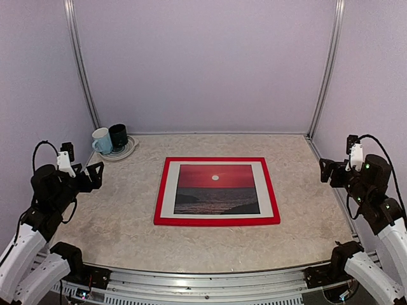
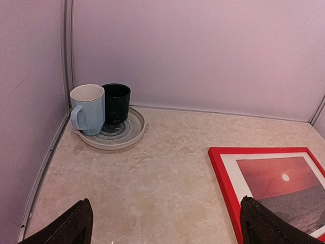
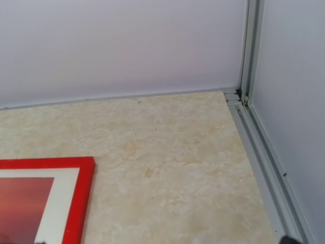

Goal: Put the photo into the frame
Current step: Reset both arms

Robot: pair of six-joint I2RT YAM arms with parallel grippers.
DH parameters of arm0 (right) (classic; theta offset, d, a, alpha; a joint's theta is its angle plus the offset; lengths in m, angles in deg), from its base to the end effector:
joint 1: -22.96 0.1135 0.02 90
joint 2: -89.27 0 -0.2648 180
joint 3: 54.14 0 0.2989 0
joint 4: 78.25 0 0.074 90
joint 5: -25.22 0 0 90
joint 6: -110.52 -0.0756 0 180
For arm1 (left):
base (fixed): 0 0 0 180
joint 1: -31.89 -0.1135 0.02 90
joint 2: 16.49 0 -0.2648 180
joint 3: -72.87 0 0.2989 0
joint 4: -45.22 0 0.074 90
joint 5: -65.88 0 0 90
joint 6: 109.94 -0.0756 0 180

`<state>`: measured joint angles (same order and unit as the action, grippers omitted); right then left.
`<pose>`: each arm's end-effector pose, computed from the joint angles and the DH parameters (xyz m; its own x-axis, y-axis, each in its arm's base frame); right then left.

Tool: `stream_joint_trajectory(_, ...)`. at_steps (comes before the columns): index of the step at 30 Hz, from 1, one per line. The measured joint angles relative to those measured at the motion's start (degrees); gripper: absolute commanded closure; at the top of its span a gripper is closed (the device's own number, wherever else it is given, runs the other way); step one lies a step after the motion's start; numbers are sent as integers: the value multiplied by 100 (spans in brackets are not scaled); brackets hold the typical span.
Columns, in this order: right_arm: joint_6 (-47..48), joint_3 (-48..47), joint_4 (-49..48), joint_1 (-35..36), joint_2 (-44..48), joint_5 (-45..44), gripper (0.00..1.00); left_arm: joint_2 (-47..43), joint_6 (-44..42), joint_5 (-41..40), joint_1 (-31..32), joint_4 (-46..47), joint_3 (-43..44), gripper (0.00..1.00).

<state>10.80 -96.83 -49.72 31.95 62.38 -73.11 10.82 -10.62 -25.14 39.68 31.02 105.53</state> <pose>0.2156 0.0230 0.2819 -0.2171 0.1348 -0.9668 0.0219 0.9908 0.1332 0.2282 -0.0299 0.2398 -0.1695 -0.1402 -0.9755 0.0918 0.9833 -0.1573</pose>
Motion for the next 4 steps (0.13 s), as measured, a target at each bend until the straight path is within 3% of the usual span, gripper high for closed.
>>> stream_joint_trajectory(4, 20, 0, 2, 48, -7, 52, 1, 0, -4, 15, 0, 0, 0, 1)
